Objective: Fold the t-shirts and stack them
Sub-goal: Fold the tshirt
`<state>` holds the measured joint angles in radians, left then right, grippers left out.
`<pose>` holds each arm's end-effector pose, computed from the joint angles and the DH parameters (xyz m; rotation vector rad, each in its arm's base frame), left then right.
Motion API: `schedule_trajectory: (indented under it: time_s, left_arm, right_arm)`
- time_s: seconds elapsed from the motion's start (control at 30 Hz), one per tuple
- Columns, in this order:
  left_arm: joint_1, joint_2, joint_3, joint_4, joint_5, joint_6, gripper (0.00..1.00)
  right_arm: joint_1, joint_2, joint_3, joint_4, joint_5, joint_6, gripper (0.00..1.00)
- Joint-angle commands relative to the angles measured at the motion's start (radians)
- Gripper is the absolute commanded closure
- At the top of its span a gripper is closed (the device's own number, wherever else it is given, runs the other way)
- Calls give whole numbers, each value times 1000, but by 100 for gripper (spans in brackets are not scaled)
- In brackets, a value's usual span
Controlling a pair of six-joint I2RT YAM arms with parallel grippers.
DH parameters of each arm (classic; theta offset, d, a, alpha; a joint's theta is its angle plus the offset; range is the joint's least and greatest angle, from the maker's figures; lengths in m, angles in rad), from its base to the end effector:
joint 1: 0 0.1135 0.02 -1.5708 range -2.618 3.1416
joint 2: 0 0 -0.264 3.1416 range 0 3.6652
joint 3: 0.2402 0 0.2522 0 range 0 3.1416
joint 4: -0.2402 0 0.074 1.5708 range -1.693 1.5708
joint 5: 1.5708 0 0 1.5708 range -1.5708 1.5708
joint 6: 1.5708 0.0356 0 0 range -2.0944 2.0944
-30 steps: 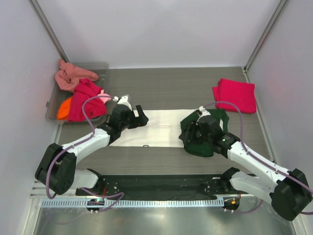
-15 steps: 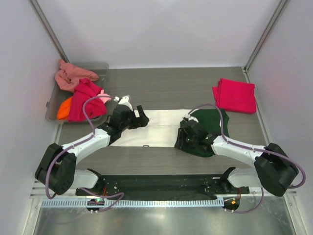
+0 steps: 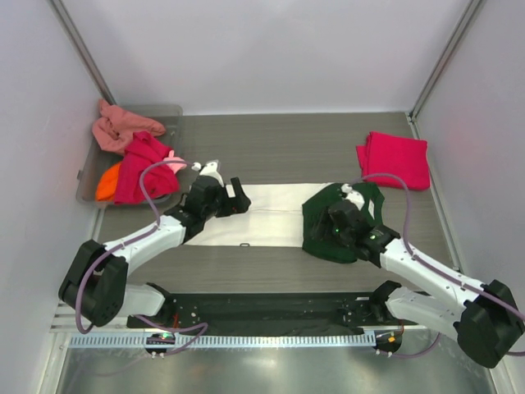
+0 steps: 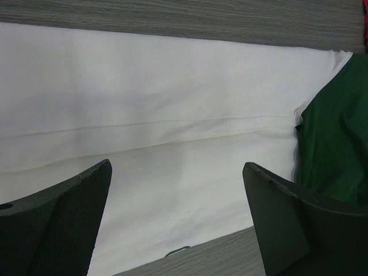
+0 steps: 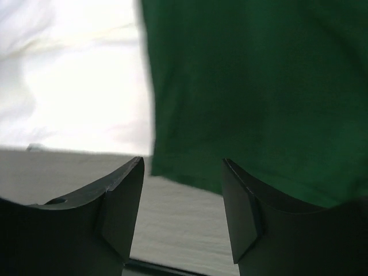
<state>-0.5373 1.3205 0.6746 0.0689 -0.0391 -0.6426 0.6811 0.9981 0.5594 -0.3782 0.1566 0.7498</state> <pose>0.2397 -0.1412 0.2100 -0.1402 2.2133 -0.6330 0.1580 0.1209 0.2061 0.1590 2.4267 0.4873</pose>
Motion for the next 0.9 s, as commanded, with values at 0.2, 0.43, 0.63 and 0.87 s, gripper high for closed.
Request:
schedule_trajectory:
  time_s: [0.2, 0.43, 0.63, 0.87]
  left_arm:
    - [-7, 14, 106, -201, -212, 37, 3]
    - [0, 78, 175, -314, -399, 15, 1]
    - [57, 302, 374, -510, -429, -41, 1]
    - [118, 442, 462, -575, -433, -66, 0]
  right_arm:
    - [-137, -62, -33, -289, 383, 341, 48]
    - [-164, 10, -46, -257, 443, 411, 51]
    - [-268, 111, -38, -192, 410, 382, 55]
    - [-356, 148, -128, -49, 324, 358, 56]
